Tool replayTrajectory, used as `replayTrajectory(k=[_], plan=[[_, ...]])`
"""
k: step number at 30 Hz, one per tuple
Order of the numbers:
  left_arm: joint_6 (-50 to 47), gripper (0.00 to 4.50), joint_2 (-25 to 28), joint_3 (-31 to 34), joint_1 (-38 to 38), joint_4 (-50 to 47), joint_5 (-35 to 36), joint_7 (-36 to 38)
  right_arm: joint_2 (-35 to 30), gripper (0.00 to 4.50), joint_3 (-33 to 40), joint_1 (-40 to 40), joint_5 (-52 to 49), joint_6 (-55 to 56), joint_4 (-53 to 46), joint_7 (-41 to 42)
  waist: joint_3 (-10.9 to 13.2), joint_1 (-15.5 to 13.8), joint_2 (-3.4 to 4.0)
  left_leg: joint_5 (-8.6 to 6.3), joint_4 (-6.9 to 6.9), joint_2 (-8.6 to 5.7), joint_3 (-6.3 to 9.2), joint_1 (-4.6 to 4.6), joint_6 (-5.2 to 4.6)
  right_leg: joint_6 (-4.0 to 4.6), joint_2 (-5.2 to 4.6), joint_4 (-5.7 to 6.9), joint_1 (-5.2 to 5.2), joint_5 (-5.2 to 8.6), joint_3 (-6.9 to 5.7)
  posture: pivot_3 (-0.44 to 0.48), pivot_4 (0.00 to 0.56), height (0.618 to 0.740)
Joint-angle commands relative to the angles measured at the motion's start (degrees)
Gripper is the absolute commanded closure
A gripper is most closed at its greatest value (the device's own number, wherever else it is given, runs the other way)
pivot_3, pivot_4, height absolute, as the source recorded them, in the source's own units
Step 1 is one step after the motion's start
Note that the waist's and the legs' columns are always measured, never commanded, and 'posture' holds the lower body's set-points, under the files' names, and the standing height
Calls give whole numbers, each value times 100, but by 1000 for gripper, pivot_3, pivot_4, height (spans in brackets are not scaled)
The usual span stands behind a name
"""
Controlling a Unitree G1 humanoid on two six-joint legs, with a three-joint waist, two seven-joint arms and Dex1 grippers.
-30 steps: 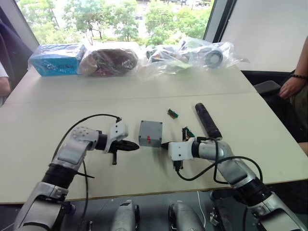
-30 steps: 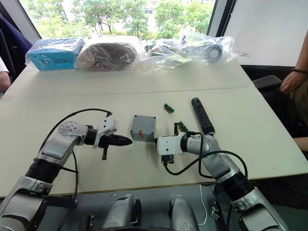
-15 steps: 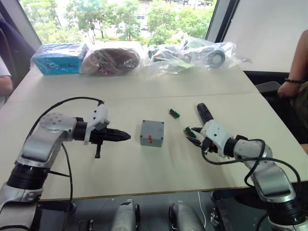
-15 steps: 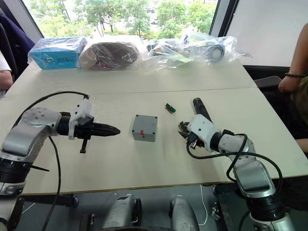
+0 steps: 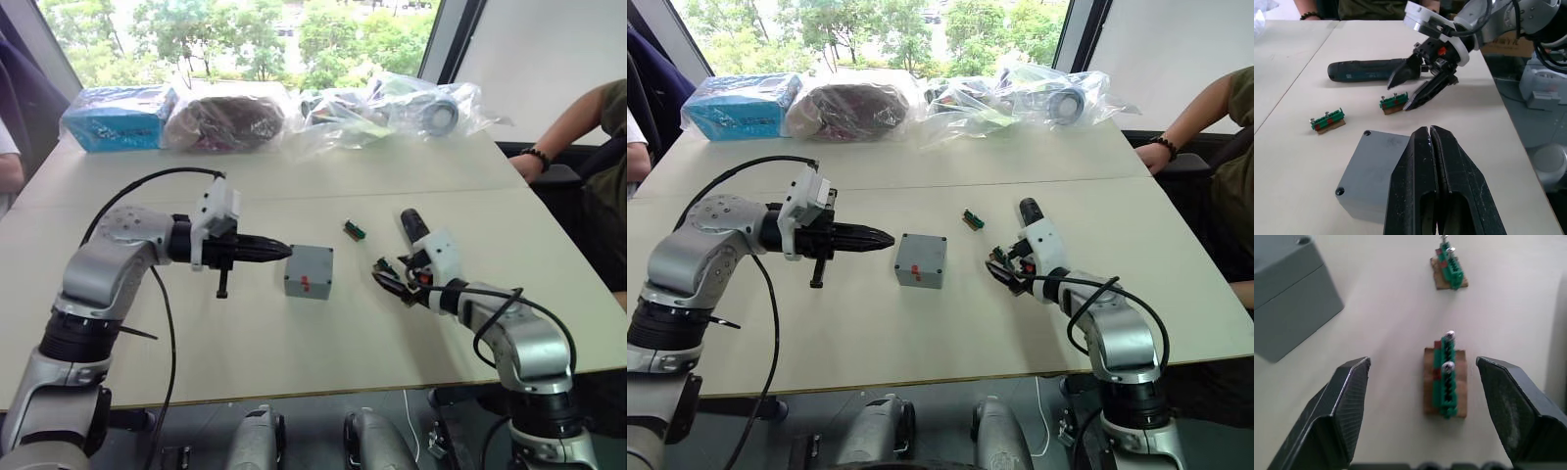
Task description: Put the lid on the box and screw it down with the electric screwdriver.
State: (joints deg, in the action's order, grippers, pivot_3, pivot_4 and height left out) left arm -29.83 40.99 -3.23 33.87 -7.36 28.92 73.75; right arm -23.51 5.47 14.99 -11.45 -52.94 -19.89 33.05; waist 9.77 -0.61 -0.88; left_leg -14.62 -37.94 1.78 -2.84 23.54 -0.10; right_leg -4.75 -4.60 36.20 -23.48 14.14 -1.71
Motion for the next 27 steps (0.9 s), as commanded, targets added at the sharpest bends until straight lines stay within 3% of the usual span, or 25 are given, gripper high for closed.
replayTrajectory(k=[1, 10, 13, 19, 27], plan=[[12, 4500, 15, 63, 108, -164, 80, -47, 6, 980, 76, 107, -183, -14, 52, -104, 0, 6, 0, 0, 0, -1, 0, 0, 0, 0, 0, 0, 0, 0, 0, 0, 150, 740], [-36, 4500, -89, -35, 113, -270, 68, -220, -35, 980, 10, 146, -328, 73, 233, -175, 1, 11, 0, 0, 1, -1, 0, 0, 0, 0, 0, 0, -1, 0, 0, 0, 150, 740], [-56, 4500, -56, -13, 80, -320, 87, -209, -25, 1925, 22, 198, -376, 91, 290, -243, 1, 15, 0, 0, 1, -1, 0, 0, 0, 0, 0, 0, -2, 0, 0, 0, 150, 740], [-92, 4500, -40, -29, 99, -351, 64, -172, -66, 4437, -19, 206, -426, 155, 330, -306, 1, 14, 0, 0, 3, 0, 1, 0, 0, 0, 0, -1, -2, 0, 0, 0, 150, 740], [209, 4500, 148, -269, 35, -228, -357, -82, -121, 4474, 9, 206, -491, 95, 270, -369, 2, 13, 0, 0, 4, 1, 1, 0, 0, 0, 0, -2, -3, 0, 0, 0, 150, 740]])
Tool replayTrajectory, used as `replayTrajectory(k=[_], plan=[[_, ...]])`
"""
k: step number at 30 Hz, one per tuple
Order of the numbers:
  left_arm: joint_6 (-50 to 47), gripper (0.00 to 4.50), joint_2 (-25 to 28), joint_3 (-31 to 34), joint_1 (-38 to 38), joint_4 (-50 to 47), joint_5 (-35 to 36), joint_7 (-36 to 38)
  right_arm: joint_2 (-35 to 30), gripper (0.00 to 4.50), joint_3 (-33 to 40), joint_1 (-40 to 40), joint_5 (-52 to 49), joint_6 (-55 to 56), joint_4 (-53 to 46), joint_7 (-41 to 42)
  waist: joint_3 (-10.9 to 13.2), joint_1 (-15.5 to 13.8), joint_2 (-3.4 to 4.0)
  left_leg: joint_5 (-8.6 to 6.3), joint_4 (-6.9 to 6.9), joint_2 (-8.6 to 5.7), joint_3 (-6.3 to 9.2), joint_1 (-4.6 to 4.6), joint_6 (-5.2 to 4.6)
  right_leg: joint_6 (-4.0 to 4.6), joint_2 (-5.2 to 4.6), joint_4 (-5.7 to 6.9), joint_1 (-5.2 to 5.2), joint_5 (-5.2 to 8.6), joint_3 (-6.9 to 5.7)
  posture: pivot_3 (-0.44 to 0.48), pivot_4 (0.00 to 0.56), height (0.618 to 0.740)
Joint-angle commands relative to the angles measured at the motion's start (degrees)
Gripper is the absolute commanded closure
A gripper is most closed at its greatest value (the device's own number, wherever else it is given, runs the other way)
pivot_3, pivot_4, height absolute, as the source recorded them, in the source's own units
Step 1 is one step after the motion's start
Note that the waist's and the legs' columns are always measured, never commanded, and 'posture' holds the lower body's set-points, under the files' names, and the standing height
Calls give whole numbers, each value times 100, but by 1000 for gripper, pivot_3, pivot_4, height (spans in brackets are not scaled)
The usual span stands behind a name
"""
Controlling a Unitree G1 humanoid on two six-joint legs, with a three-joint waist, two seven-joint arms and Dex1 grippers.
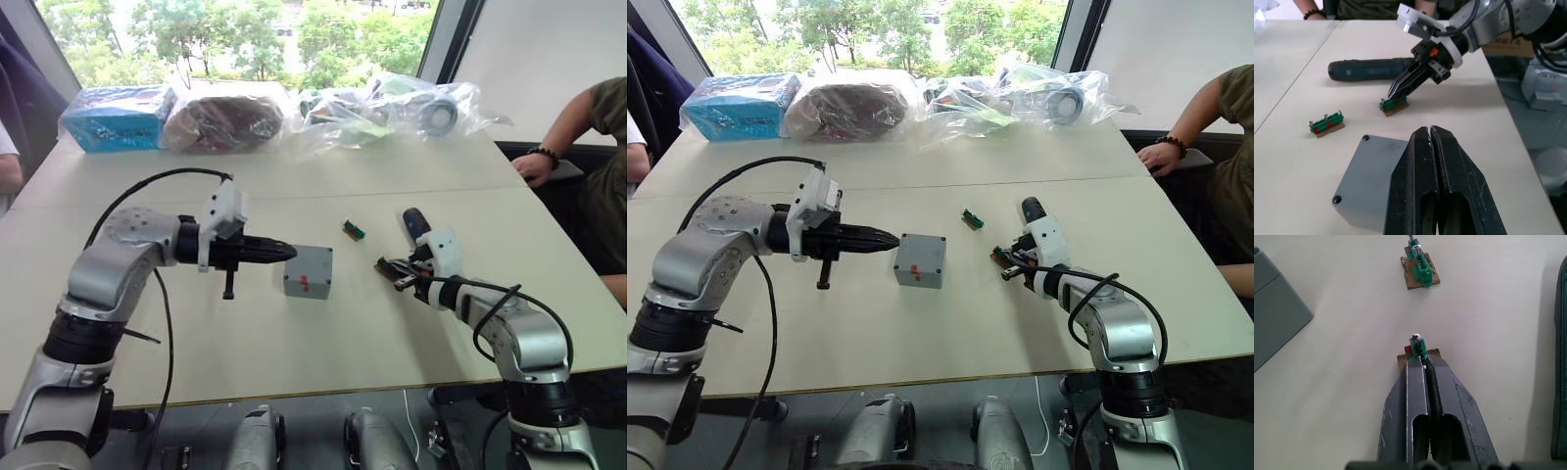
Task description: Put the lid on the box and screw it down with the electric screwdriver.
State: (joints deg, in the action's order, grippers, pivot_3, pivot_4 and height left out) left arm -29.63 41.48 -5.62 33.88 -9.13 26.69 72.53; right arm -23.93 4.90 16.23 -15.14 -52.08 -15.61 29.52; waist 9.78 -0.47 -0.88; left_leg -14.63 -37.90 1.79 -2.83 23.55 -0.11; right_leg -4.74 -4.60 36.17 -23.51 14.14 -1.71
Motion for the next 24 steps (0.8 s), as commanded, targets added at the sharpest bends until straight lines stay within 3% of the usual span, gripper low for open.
replayTrajectory(k=[1, 13, 18, 24], plan=[[218, 4500, 124, -46, 33, -30, -153, 64, -83, 4474, 100, 104, -161, -38, -191, -26, 0, -1, 0, 0, 0, 0, 0, 0, 0, 0, 0, -1, 0, 0, 0, 0, 150, 740], [353, 4500, 188, 83, 62, 255, -194, 133, -489, 4474, 710, 871, -1498, -1424, -1238, 226, 10, -1, 11, 0, 1, 2, 2, 28, 0, -1, 1, 0, -27, -1, 0, 0, 150, 740], [494, 4500, 334, 201, 1, 429, -257, 147, -450, 4474, -92, 1575, -1799, -1847, -1267, 316, 11, 32, 10, 1, 0, 0, 0, 70, -1, 0, 4, 5, -74, -6, 1, 0, 150, 740], [532, 4500, 406, 238, -81, 434, -258, 31, -168, 4474, -1024, 2092, -1460, -1498, -667, 167, 11, 103, 10, 1, -1, -3, 3, 86, -1, -17, 10, 9, -88, -16, -2, 0, 150, 740]])
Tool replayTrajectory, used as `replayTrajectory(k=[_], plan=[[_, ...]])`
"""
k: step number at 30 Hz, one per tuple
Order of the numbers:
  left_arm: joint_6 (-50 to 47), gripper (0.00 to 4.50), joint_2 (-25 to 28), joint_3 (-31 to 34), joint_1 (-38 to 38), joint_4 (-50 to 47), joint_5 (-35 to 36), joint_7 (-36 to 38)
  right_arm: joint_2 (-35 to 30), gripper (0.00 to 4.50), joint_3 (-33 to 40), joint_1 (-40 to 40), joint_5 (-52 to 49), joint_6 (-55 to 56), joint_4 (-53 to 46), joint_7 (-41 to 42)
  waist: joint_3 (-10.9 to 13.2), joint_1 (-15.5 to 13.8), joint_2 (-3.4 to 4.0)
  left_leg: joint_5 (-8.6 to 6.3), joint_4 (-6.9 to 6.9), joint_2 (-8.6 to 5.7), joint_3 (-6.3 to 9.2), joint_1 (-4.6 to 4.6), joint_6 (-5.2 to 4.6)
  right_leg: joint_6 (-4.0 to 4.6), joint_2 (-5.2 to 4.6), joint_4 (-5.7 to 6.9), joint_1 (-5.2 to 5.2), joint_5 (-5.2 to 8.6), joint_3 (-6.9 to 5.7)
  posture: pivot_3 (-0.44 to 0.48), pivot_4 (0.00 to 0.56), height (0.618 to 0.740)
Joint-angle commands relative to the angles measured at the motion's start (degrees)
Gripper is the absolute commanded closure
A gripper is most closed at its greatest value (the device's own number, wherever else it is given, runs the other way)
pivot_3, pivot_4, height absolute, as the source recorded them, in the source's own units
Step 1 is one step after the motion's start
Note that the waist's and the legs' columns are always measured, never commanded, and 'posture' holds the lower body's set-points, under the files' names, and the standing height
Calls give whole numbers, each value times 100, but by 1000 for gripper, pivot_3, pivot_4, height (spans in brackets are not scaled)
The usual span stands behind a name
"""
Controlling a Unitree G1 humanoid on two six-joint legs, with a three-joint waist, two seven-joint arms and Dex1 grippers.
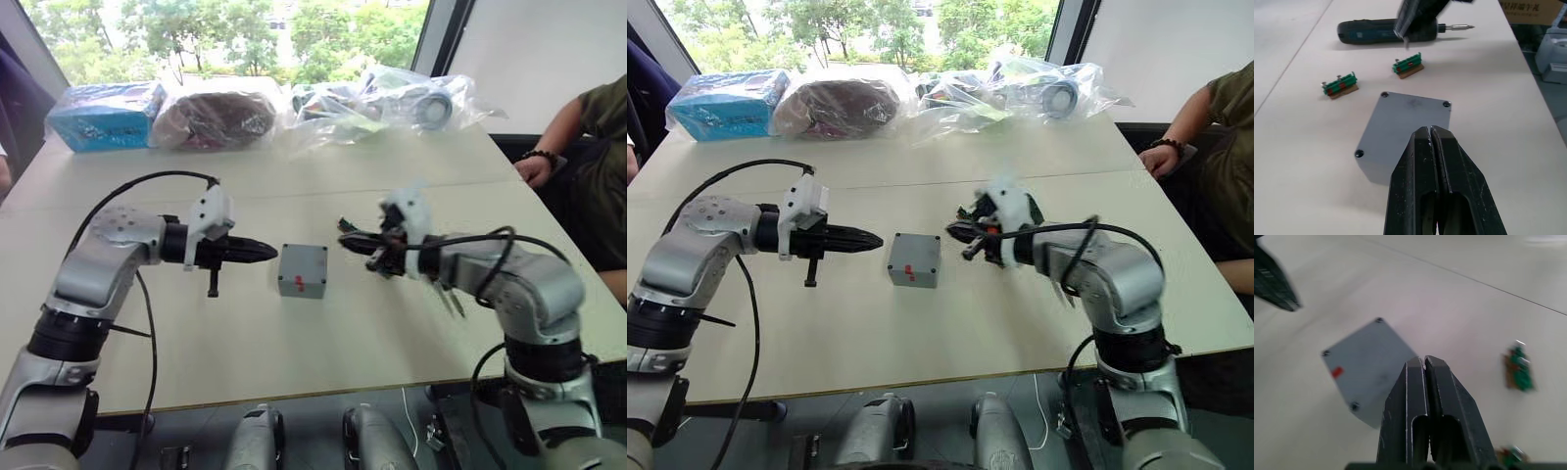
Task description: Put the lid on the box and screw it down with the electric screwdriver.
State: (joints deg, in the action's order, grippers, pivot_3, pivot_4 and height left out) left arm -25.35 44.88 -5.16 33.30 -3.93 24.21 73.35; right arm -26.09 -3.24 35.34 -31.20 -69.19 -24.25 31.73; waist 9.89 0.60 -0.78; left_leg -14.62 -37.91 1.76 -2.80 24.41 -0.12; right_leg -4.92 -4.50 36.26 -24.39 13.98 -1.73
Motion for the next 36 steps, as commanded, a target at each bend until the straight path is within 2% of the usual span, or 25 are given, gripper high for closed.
replayTrajectory(k=[1, 12, 36], plan=[[74, 4500, 76, 213, -64, -143, 13, -83, 47, 4474, -350, 222, 203, 313, 282, -17, 0, -7, 0, 0, 0, -2, -1, 2, 0, -1, -2, 0, 0, -1, 0, 0, 150, 740], [-125, 4500, 148, 373, -500, -713, 137, -359, 82, 4474, -578, 557, 479, 903, 1157, 136, 1, 7, -1, 0, -4, -2, -4, 5, 0, -3, -6, -1, -1, -2, 2, 0, 150, 740], [-183, 4500, 113, 336, -510, -801, 138, -399, 131, 4474, -774, 556, 746, 1186, 1468, 348, 1, 7, -1, 0, -4, -4, -5, 4, 0, -5, -3, 2, -2, -3, 1, 0, 150, 740]])
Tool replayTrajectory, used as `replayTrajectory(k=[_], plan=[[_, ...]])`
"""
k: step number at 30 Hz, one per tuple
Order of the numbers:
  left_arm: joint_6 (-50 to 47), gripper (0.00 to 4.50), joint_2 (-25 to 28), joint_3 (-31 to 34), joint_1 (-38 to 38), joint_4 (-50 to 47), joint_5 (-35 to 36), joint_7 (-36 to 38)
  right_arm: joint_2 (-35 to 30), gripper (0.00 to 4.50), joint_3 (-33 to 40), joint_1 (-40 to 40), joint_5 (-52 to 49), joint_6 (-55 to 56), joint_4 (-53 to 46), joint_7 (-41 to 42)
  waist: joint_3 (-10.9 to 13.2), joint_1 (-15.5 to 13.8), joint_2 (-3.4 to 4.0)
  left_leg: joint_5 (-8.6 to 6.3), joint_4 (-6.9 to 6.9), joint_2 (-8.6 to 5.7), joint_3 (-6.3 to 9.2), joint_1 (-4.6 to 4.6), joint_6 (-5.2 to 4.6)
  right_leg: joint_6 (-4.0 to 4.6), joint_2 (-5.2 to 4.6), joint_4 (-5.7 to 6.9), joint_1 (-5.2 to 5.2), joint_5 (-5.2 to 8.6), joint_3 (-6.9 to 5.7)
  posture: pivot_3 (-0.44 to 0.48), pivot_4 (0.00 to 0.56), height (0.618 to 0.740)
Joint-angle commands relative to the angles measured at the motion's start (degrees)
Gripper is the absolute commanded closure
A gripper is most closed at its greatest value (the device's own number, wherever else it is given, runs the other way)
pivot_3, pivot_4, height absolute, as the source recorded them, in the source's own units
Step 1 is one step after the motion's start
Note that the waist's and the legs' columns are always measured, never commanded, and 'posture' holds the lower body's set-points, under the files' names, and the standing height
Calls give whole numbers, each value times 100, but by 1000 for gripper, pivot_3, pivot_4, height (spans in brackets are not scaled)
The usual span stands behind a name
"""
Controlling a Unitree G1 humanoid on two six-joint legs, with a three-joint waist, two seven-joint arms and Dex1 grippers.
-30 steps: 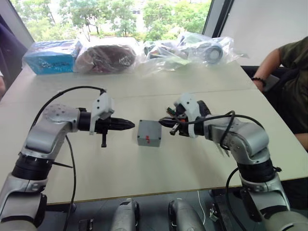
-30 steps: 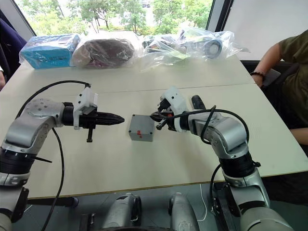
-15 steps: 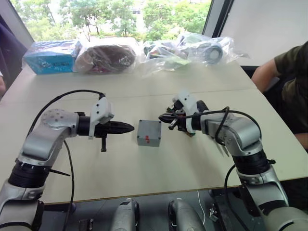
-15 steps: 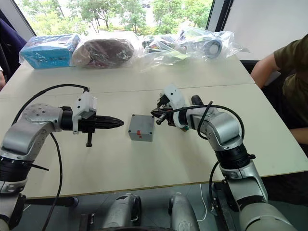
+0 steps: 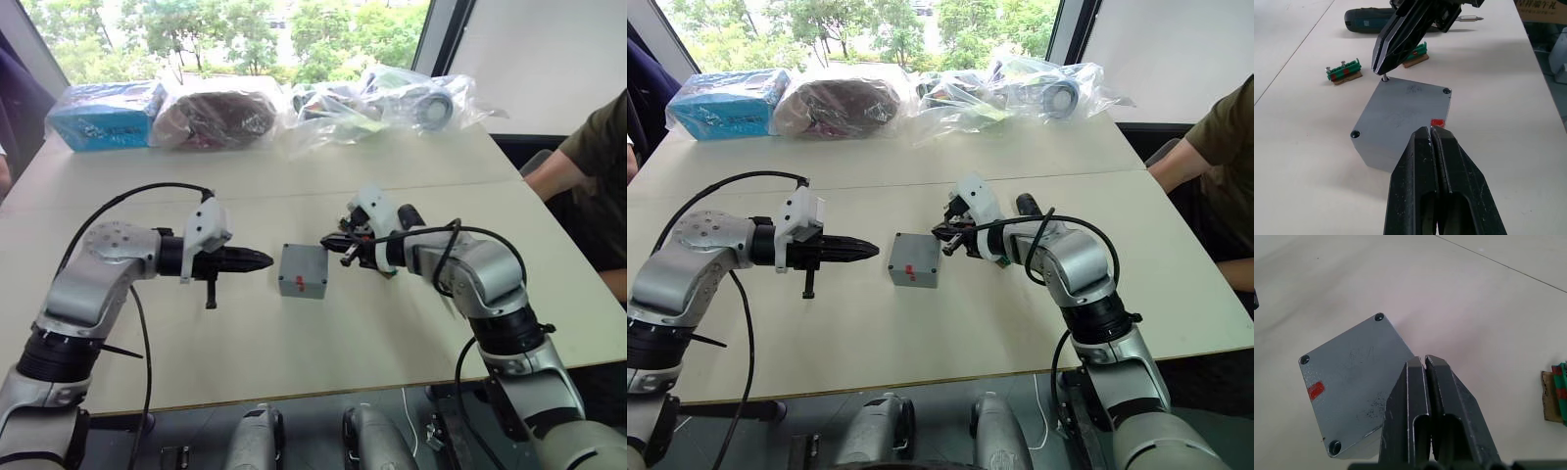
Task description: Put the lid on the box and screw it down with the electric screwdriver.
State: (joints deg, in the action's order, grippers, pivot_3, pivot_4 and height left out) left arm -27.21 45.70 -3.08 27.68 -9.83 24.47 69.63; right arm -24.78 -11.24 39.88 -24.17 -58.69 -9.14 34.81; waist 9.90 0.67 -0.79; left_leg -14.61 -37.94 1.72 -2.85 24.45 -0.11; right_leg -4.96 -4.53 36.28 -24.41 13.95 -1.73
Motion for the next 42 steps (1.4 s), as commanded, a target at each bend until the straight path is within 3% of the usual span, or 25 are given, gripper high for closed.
replayTrajectory(k=[1, 15, 19, 26, 28, 32, 34, 36, 39, 42], plan=[[4, 4500, 33, 126, 48, -212, 108, -26, 3, 4474, 24, 98, 53, 142, -37, 52, 0, 0, 0, 0, 0, 0, 0, 0, 0, 0, 0, 0, 0, 0, 0, 0, 150, 740], [-24, 4500, 32, 161, 0, -264, 123, -94, 84, 4474, -275, -232, 335, 458, 131, 169, -1, 2, -1, 0, -1, -1, -2, -2, 0, -1, 1, 4, 0, 0, 0, 0, 150, 740], [-30, 4500, 25, 155, -5, -279, 129, -131, 98, 3448, -122, -170, 240, 367, 16, 186, 0, 2, -1, 0, -2, -1, -1, -2, 0, -1, 1, 8, 0, 0, 0, 0, 150, 740], [-41, 4500, -27, 178, -17, -286, 170, -188, 44, 551, 453, 96, 28, -78, -275, -31, 0, -6, 0, 0, -5, -1, -2, -2, 0, -1, 0, 10, 0, -1, 0, 0, 150, 740], [-33, 4500, -56, 198, -3, -294, 215, -196, -208, 19, 785, 213, -122, -515, -560, -69, 1, -11, 2, 0, -5, -1, -1, -1, 0, -1, 0, 10, 0, -1, 0, 0, 150, 740], [-84, 4500, -239, 355, 117, -313, 481, -311, -859, 19, 1226, 460, -260, -1454, -851, -166, 1, -19, 1, 0, -6, 1, 1, 0, 0, -1, -5, 11, 0, -1, 0, 0, 150, 740], [-109, 4500, -321, 398, 227, -290, 590, -324, -1465, 19, 1083, 668, -146, -1916, -681, -147, 1, -16, 1, 0, -6, 0, 1, -1, 0, 0, -5, 10, 1, 0, 0, 0, 150, 740], [-106, 4500, -350, 375, 295, -295, 629, -288, -1827, 19, 974, 1048, -34, -2478, -223, -241, 1, -7, 1, 0, -8, -3, 0, -1, 0, 0, -5, 10, 1, 0, 0, 0, 150, 740], [-34, 4500, -395, 335, 346, -281, 634, -280, -1832, 19, 1111, 1735, -81, -3306, 662, -480, 1, 33, 2, 0, -8, -3, -5, -4, 0, 2, -4, 9, -2, 0, 3, 0, 150, 740], [10, 4500, -512, 259, 390, -272, 608, -322, -2413, 19, 171, 2028, -379, -3381, 1208, -281, 1, 19, 3, 0, -1, 1, -9, -5, 0, 2, 6, 12, -6, -1, 3, 0, 150, 740]])
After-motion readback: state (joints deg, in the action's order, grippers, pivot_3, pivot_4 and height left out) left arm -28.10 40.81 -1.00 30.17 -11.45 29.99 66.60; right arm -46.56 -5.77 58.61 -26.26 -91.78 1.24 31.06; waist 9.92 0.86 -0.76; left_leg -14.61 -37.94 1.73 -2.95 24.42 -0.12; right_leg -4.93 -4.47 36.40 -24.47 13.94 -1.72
